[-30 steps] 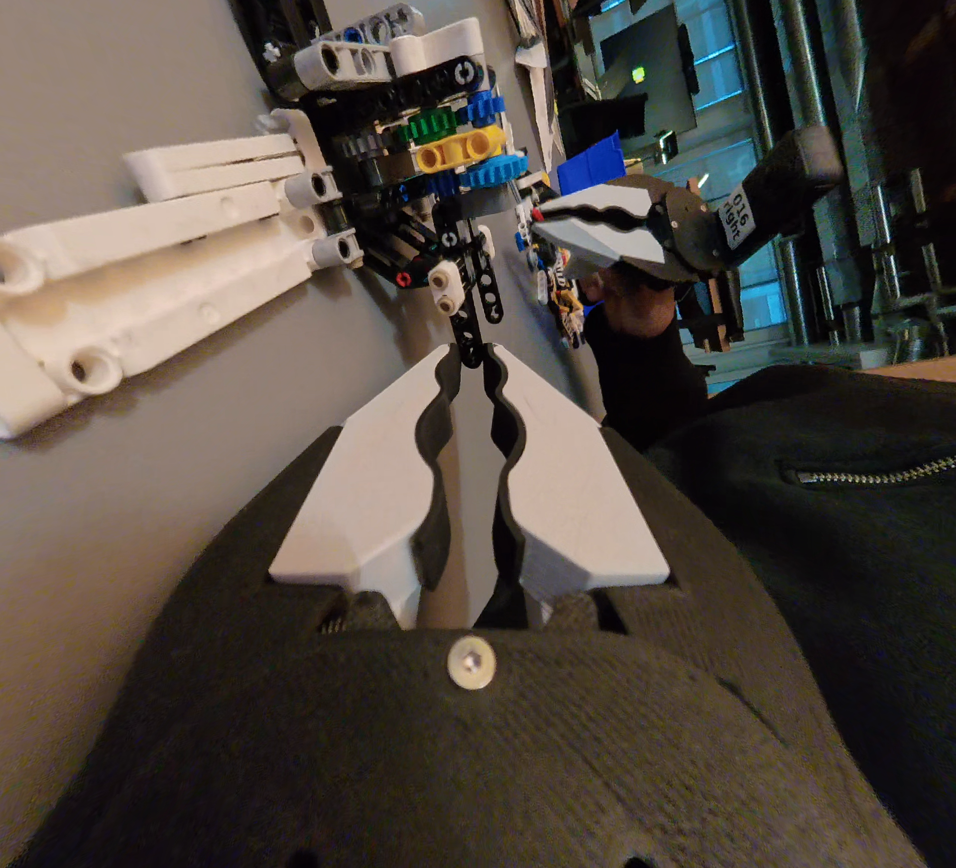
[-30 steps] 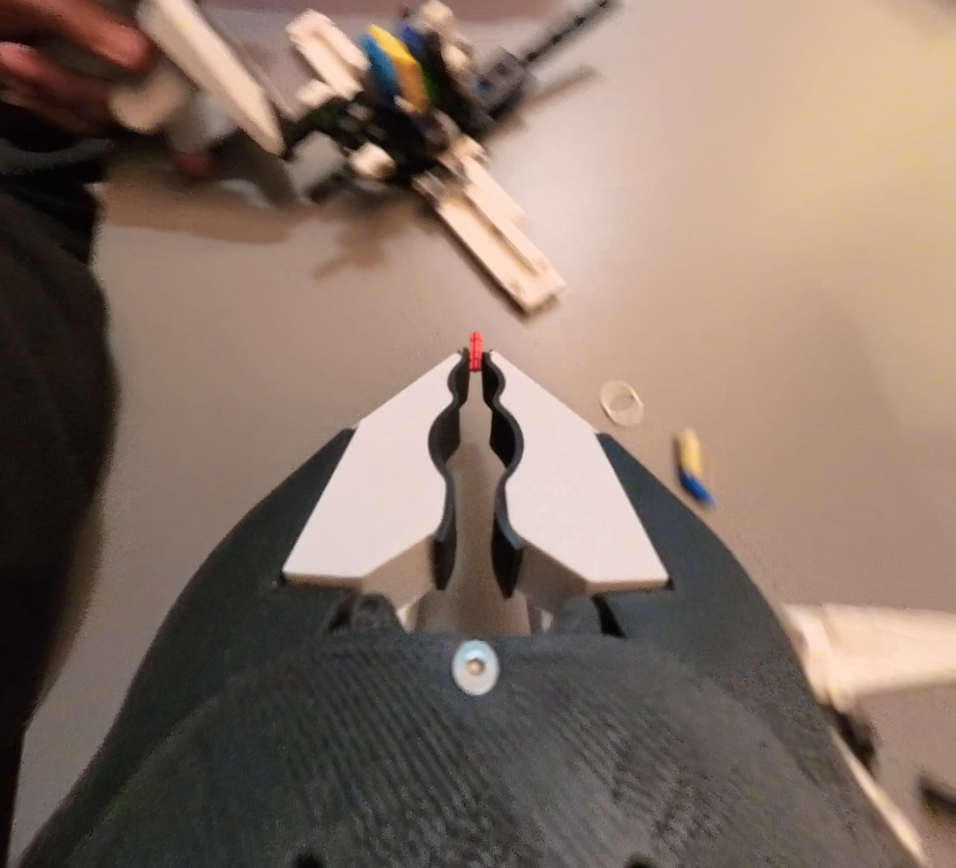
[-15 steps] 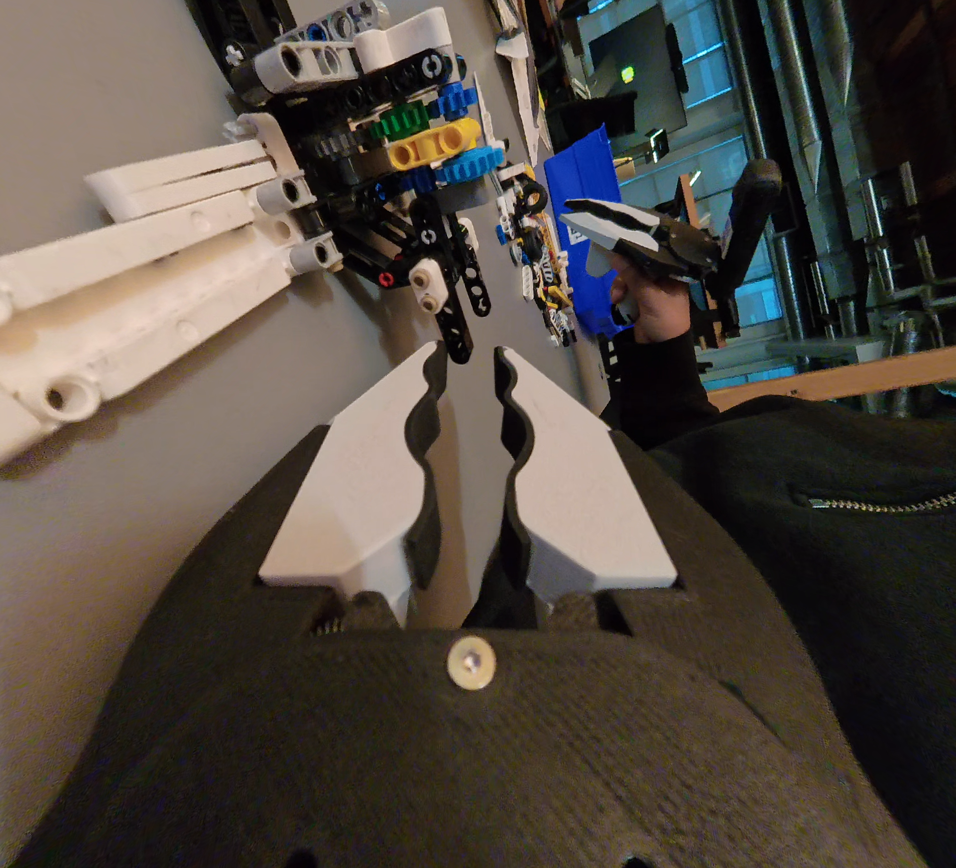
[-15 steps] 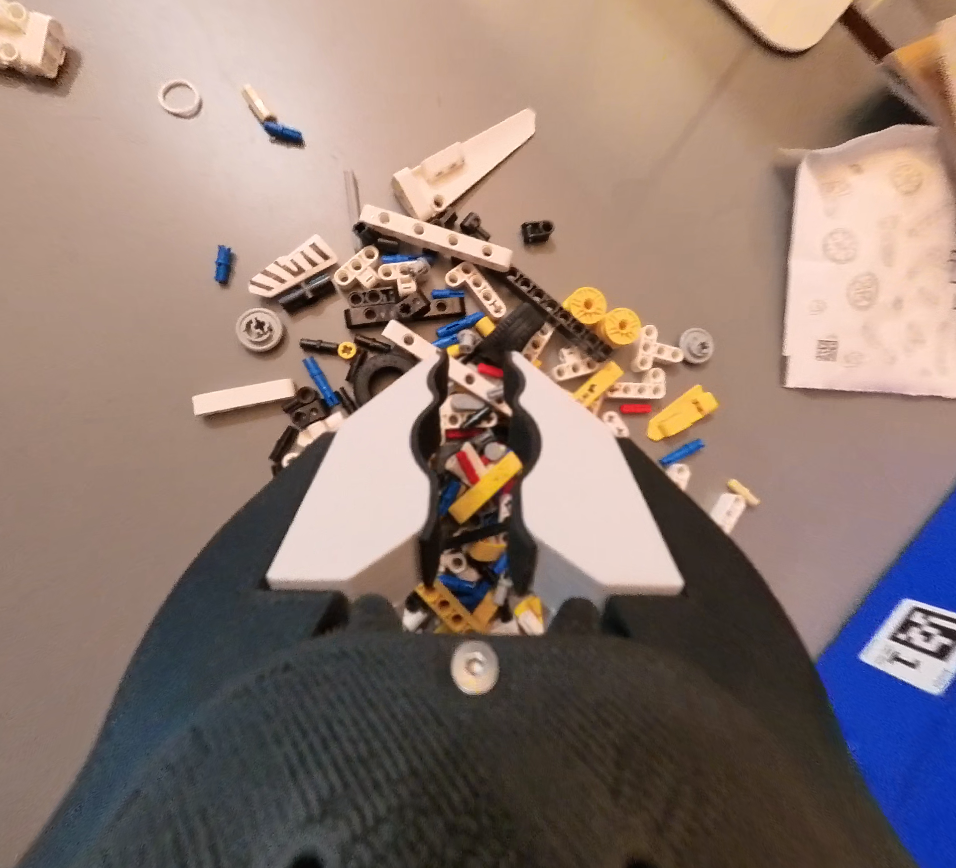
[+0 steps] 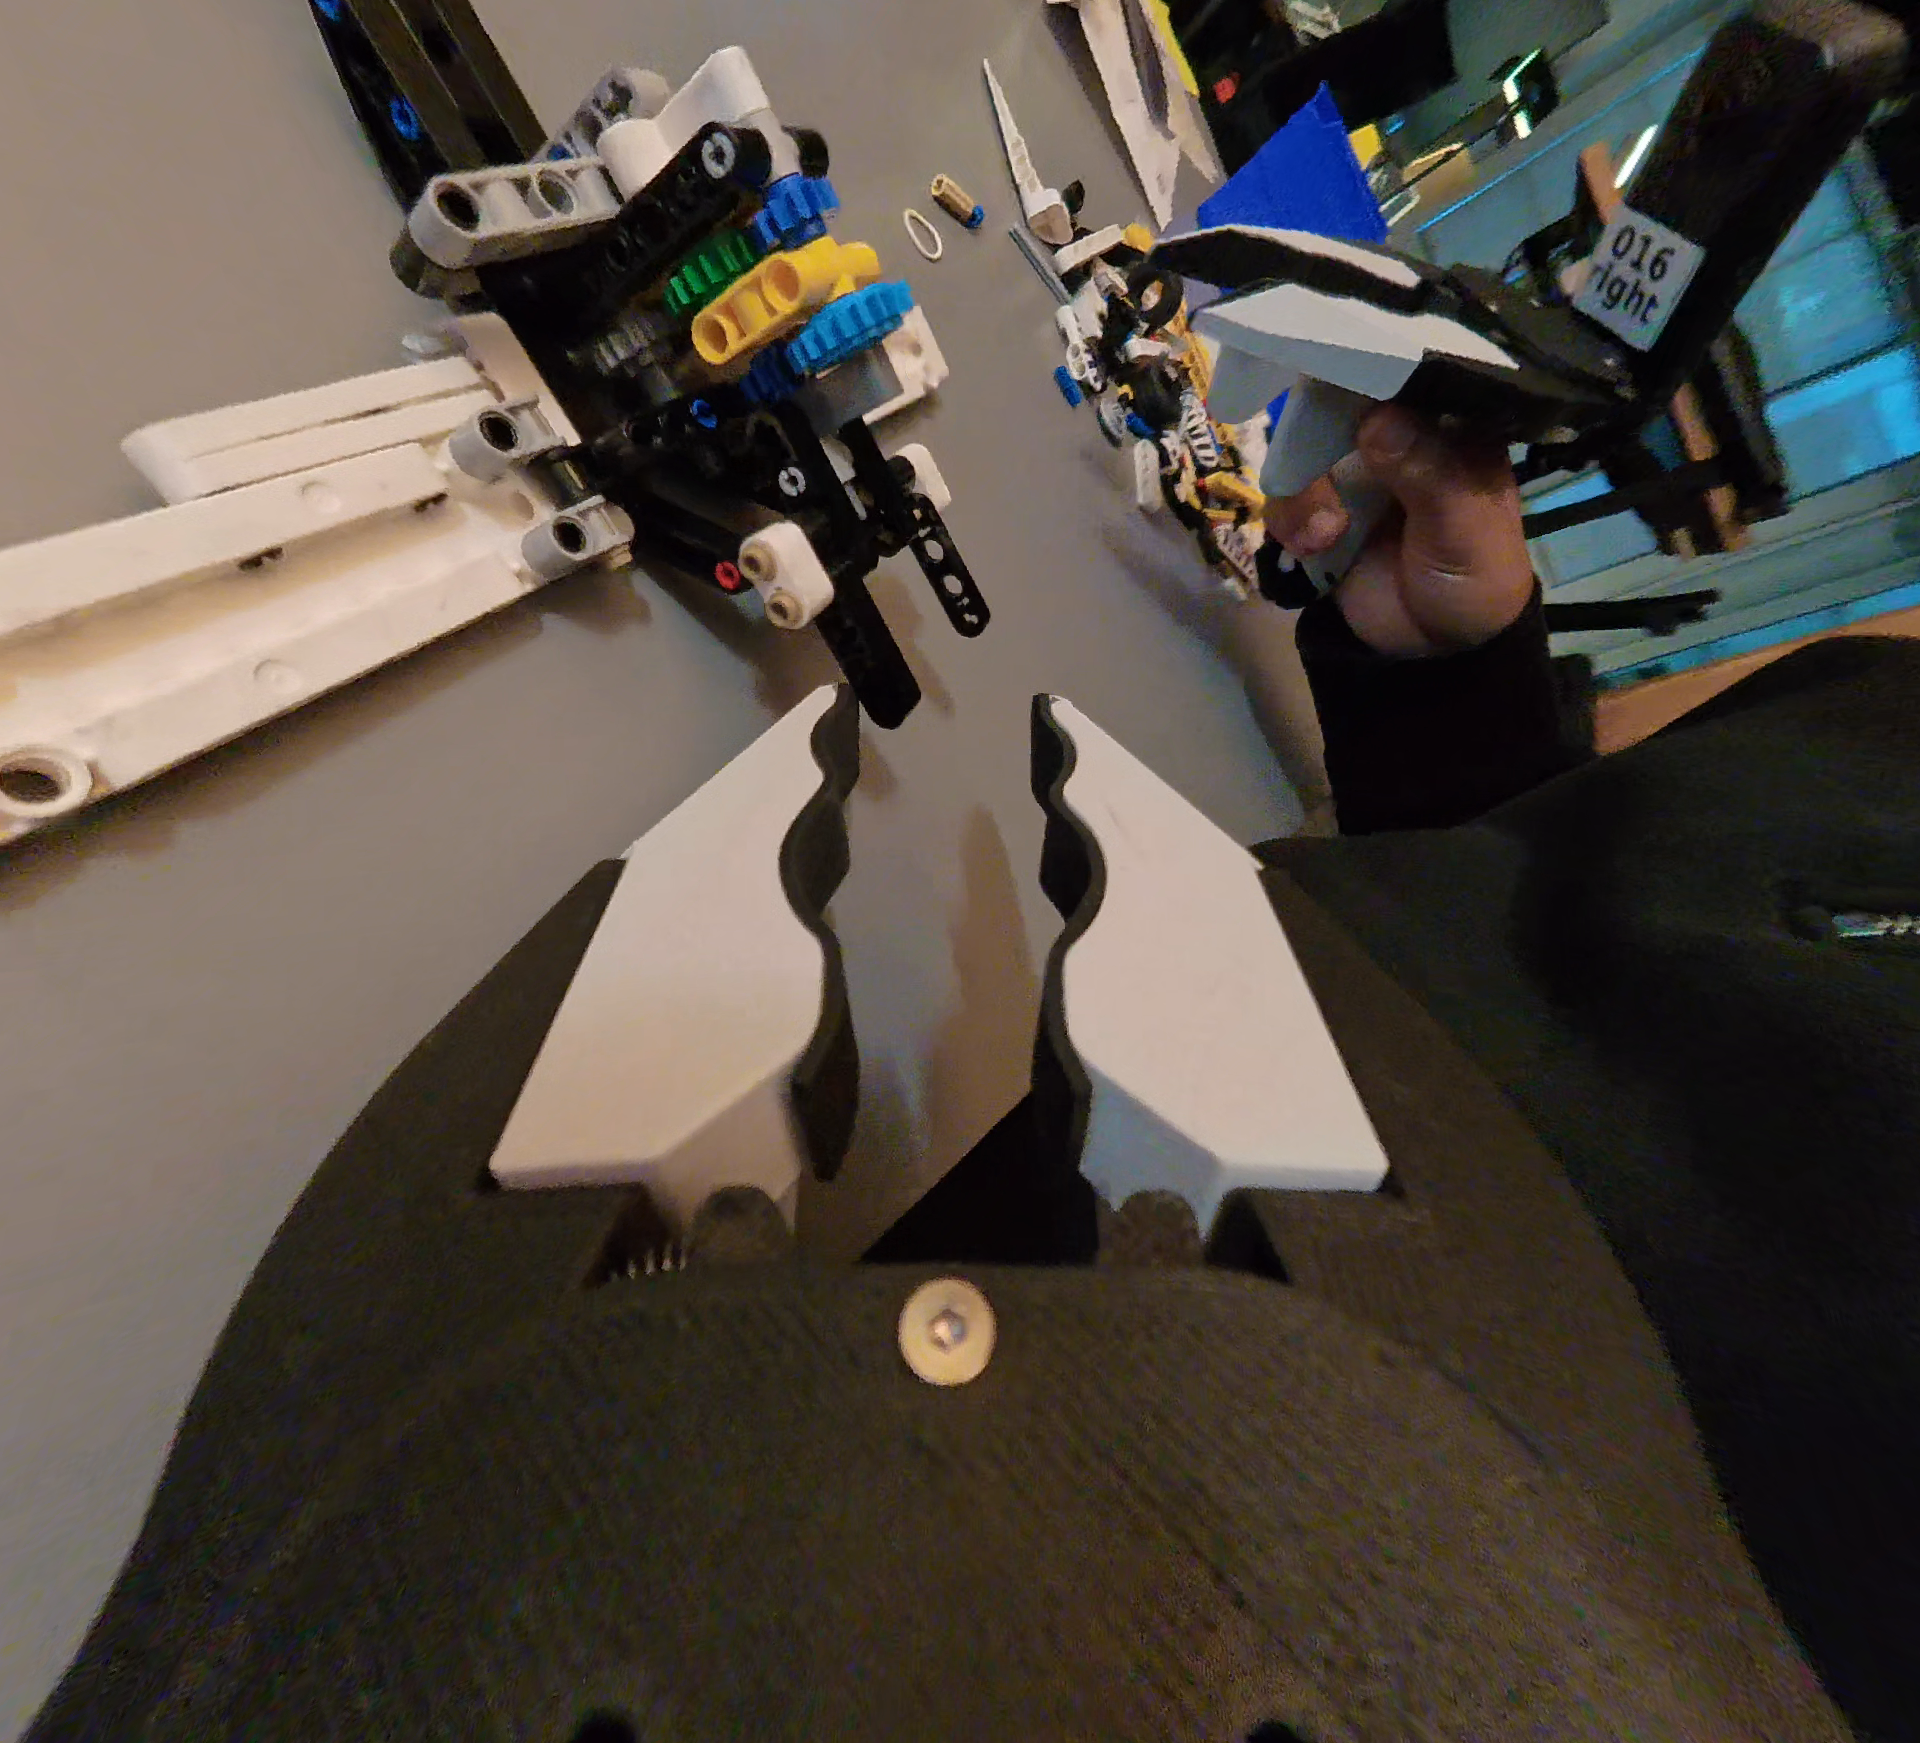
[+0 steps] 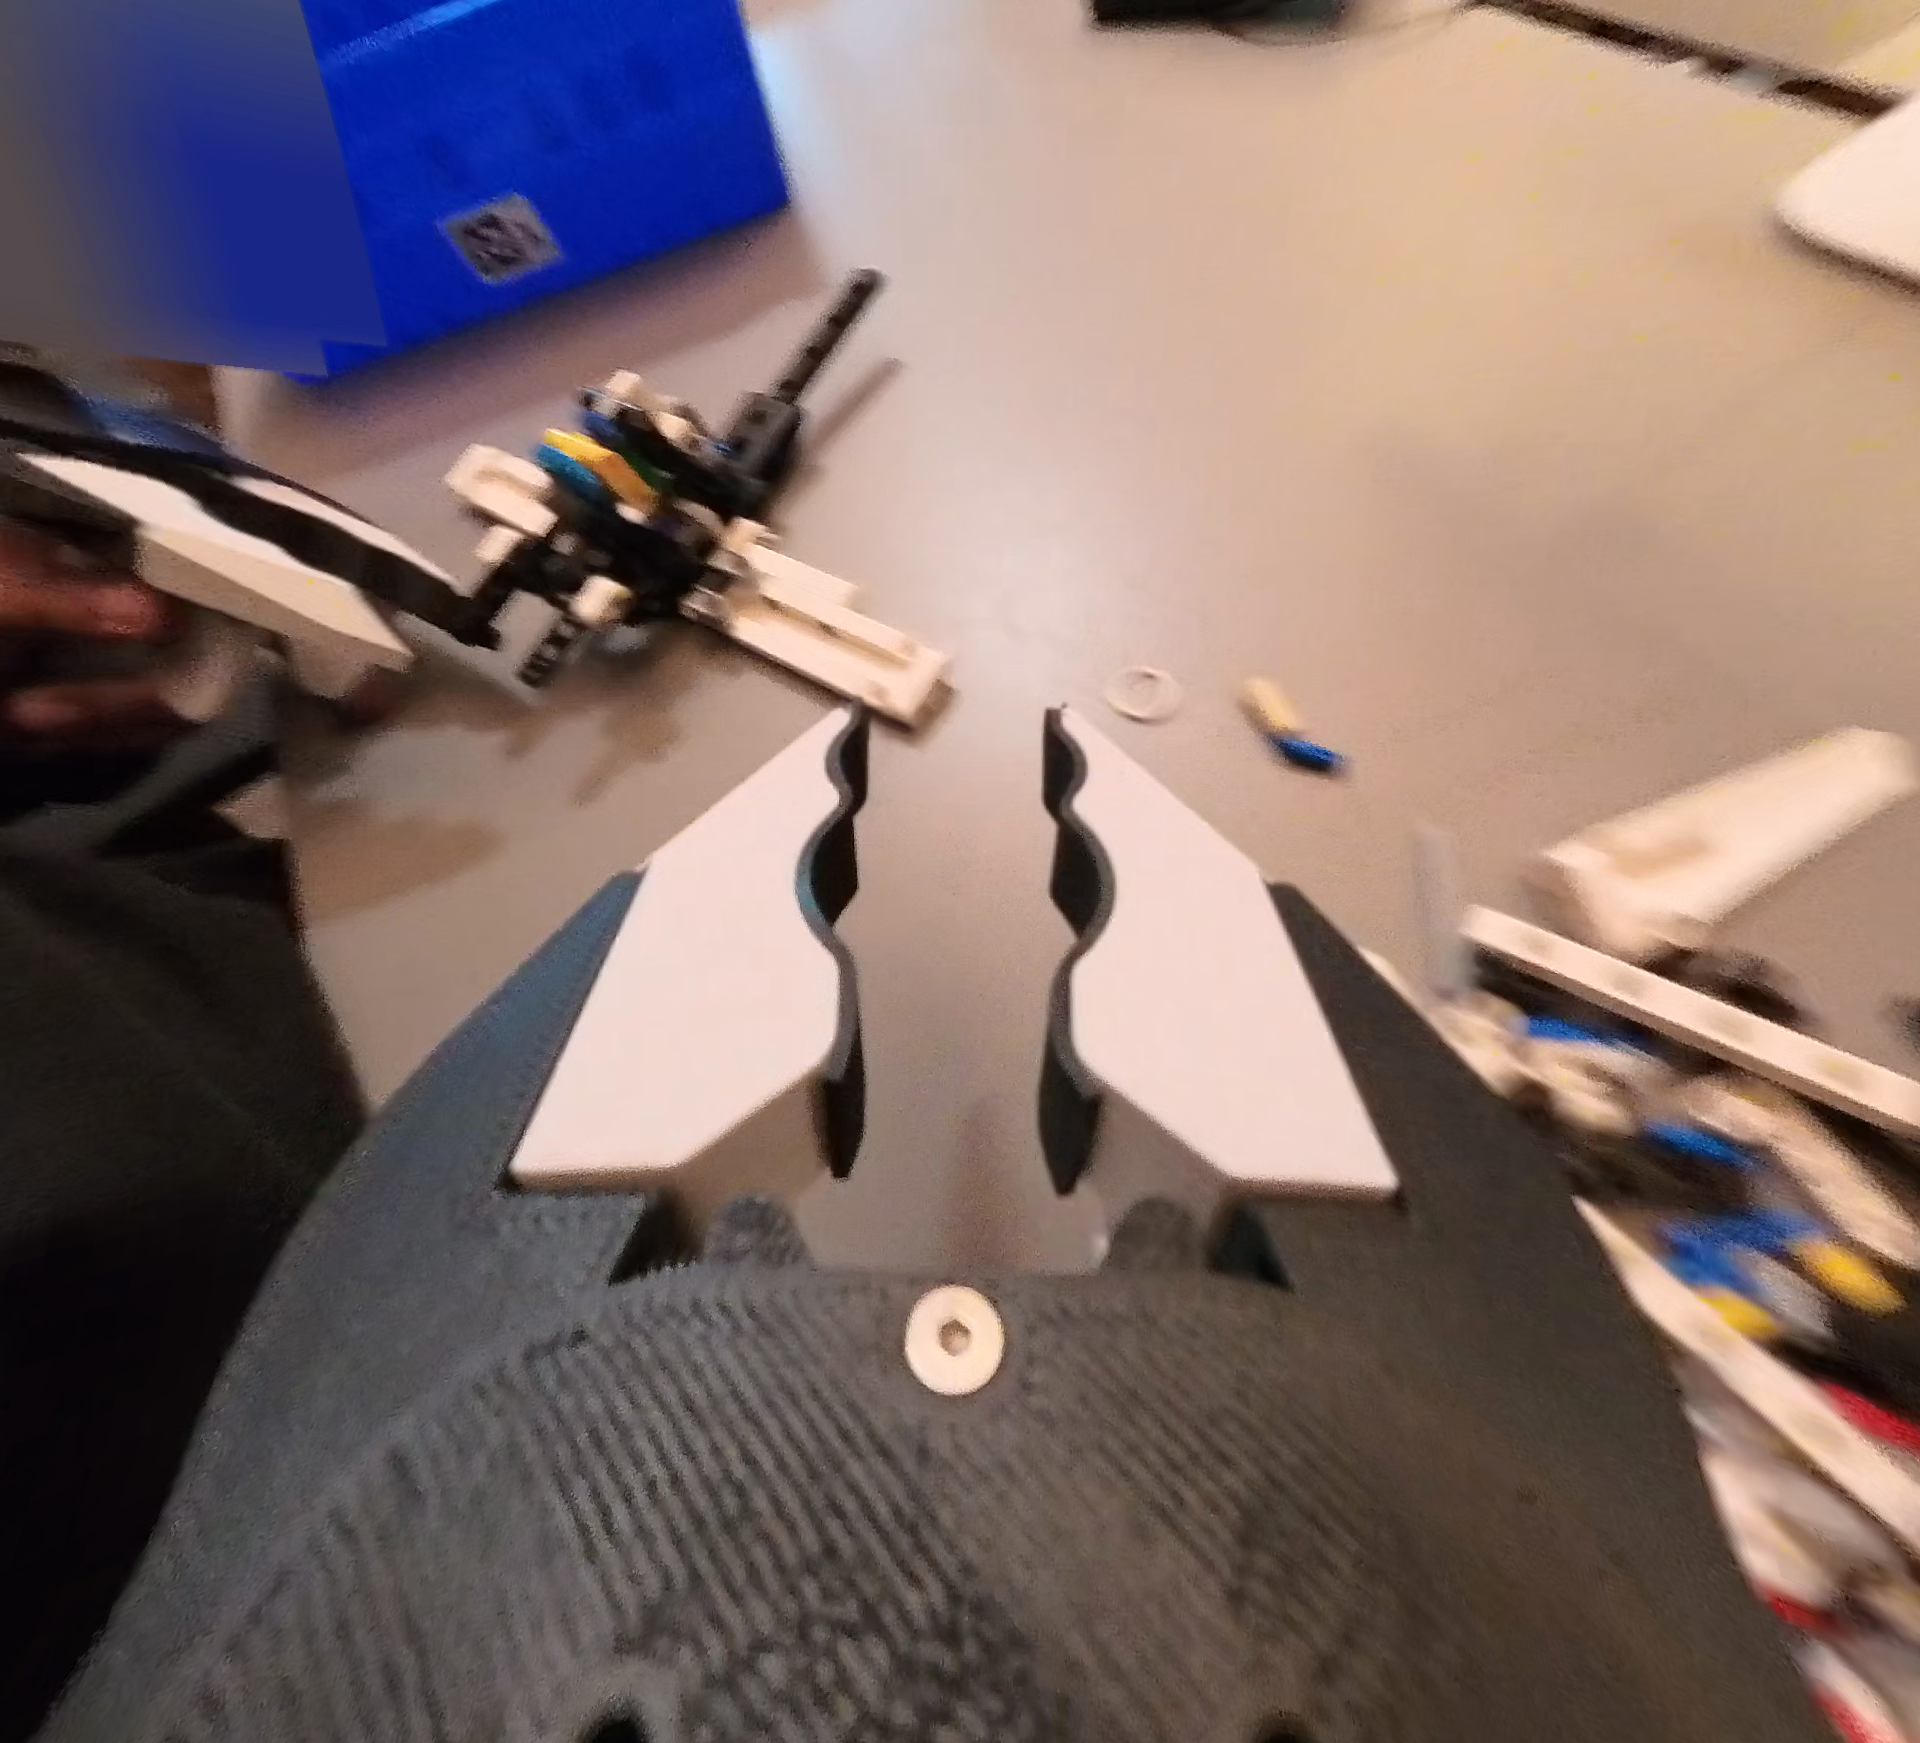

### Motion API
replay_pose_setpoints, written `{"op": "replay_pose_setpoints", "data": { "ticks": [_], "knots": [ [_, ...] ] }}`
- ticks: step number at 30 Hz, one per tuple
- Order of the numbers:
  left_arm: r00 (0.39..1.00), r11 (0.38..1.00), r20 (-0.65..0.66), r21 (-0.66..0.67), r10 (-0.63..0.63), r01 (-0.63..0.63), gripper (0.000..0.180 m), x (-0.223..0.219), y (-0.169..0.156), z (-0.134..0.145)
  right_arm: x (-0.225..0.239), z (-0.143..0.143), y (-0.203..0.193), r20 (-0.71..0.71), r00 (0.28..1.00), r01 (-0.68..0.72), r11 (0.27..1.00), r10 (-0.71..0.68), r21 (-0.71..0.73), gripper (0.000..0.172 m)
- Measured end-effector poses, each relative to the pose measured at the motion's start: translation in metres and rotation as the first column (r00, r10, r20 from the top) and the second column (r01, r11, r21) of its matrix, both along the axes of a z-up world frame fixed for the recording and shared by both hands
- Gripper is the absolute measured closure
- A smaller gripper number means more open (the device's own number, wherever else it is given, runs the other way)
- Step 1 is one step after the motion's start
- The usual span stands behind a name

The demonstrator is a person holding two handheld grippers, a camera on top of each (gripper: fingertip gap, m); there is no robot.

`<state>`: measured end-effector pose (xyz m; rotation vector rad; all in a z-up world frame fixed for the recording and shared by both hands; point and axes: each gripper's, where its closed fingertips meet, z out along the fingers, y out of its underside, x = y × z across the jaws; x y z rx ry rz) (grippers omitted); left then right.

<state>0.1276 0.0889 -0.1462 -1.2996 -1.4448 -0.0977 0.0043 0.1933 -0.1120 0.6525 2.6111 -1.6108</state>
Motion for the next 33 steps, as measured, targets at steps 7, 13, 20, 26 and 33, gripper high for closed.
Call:
{"op": "replay_pose_setpoints", "data": {
  "ticks": [7,13,20,26,33],
  "knots": [
    [0.997,0.983,-0.066,-0.181,-0.034,0.022,0.15,0.001,-0.011,-0.005,0.048,0.001,-0.071,0.206,0.965,-0.107,0.964,0.159,-0.243,0.137],
    [0.992,0.978,-0.083,-0.193,-0.098,0.081,0.154,-0.002,0.002,-0.007,0.069,-0.011,-0.085,0.3,0.928,-0.14,0.953,0.221,-0.267,0.136],
    [0.988,0.983,-0.102,-0.155,-0.118,0.102,0.155,-0.003,0.009,-0.007,0.076,-0.024,-0.091,0.289,0.935,-0.159,0.971,0.207,-0.179,0.135],
    [0.982,0.969,-0.104,-0.206,-0.158,0.134,0.152,-0.001,0.015,-0.008,0.077,-0.026,-0.091,0.273,0.941,-0.163,0.974,0.201,-0.156,0.135],
    [0.975,0.942,-0.124,-0.304,-0.185,0.14,0.153,0.003,0.015,-0.007,0.072,-0.023,-0.088,0.279,0.943,-0.134,0.974,0.183,-0.184,0.135]
  ]
}}
